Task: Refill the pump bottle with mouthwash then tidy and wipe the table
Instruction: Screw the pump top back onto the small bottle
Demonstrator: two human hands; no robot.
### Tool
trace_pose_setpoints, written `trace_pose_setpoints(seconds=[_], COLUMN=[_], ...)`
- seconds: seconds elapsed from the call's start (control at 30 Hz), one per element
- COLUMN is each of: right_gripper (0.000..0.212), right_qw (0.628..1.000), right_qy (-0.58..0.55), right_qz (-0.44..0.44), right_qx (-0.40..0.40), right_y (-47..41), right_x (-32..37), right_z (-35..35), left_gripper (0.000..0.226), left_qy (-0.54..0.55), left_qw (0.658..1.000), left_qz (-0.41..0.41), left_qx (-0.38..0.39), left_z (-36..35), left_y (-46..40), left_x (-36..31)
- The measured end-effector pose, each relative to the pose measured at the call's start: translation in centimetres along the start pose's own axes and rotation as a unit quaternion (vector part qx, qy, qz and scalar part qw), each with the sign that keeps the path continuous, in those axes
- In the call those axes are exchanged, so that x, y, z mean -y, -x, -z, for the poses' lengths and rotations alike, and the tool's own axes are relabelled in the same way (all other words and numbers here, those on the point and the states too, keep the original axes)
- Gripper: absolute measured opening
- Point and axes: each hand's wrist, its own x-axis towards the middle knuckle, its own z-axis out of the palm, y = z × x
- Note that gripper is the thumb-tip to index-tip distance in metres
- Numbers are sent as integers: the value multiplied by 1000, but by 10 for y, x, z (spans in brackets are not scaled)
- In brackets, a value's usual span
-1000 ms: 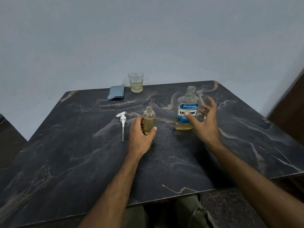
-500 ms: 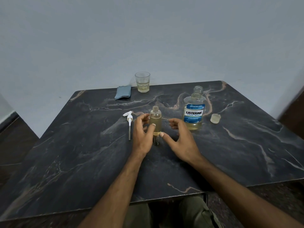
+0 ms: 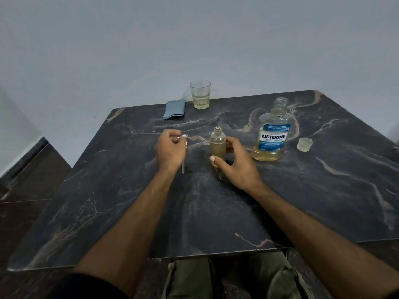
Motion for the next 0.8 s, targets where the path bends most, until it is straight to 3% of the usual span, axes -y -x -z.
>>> trace_pose_setpoints(seconds=[0.2, 0.5, 0.67, 0.8], right_gripper=[54, 54, 55, 55], right_qw=[1000, 1000, 999, 999], right_qy=[-5, -2, -23, -33], right_qz=[19, 26, 11, 1], right_qx=[-3, -2, -28, -36], right_y=[1, 1, 1, 0], right_x=[-1, -2, -5, -6], right_z=[0, 1, 0, 0], left_gripper=[21, 54, 45, 32], left_qy=[-172, -279, -310, -250], left_qw=[984, 957, 945, 964], left_qz=[-10, 26, 46, 49], left_qx=[32, 78, 90, 81], left_z=[0, -14, -13, -11], left_y=[-17, -25, -27, -28], left_x=[7, 2, -1, -5])
